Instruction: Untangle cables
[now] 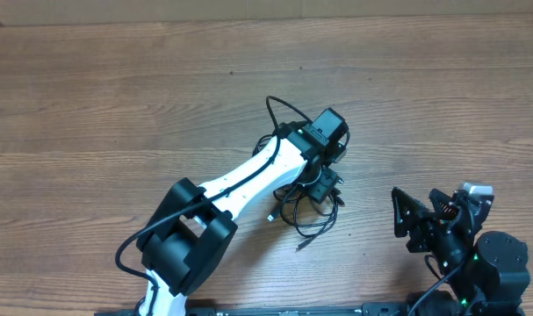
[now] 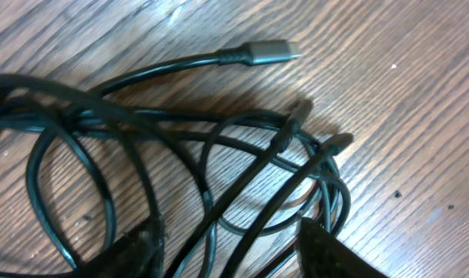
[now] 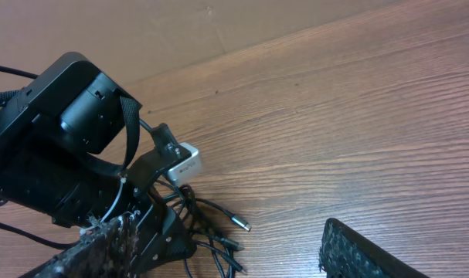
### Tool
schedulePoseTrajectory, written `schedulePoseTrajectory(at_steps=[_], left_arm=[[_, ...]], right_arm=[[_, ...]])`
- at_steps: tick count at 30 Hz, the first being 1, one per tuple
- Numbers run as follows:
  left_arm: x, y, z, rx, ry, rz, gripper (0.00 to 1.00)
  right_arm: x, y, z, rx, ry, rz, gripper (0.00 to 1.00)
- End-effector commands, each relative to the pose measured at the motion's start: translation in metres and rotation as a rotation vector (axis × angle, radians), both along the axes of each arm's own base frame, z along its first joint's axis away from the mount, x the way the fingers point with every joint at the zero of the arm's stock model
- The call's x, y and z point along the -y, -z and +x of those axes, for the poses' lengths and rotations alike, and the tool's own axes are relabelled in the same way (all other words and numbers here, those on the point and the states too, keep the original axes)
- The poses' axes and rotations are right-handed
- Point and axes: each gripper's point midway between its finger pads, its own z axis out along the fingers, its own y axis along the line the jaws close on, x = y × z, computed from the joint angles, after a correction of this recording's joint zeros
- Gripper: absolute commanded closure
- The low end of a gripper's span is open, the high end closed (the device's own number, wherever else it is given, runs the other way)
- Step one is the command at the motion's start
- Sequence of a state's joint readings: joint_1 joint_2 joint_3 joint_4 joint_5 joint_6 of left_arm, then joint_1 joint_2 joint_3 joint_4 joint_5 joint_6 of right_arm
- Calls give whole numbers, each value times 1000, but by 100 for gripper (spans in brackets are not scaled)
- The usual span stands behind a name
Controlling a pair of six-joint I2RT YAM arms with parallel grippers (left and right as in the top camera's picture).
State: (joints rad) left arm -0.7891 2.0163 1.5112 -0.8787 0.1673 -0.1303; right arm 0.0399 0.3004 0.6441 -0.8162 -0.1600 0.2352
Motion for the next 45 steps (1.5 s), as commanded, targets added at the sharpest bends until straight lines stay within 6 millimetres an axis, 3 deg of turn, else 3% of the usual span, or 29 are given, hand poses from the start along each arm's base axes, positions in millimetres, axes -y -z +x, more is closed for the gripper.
schedulePoseTrajectory(at_steps=[1,8,14,16,18,26,36,45], left_arm=[[9,10,-9,-7,21,13,47],[10,11,-8,29,29,35,41],[4,12,-1,57,-27,68,45],[2,12,2,70,-58,80,43],[3,12,3,75,-60,77,33],[-1,25,-2,64,-59,79,24],[-1,29,-1,70,-59,73,38],[0,33,-1,77,-60,64,41]], right_arm=[[1,2,0,-3,3,0,25],[1,2,0,-4,3,0,25],[1,2,-1,-7,3,0,25],[1,2,-1,-7,3,0,25],[1,2,-1,-7,3,0,25],[1,2,-1,-7,3,-1,25],[1,2,-1,-7,3,0,25],[1,2,-1,-7,3,0,25]])
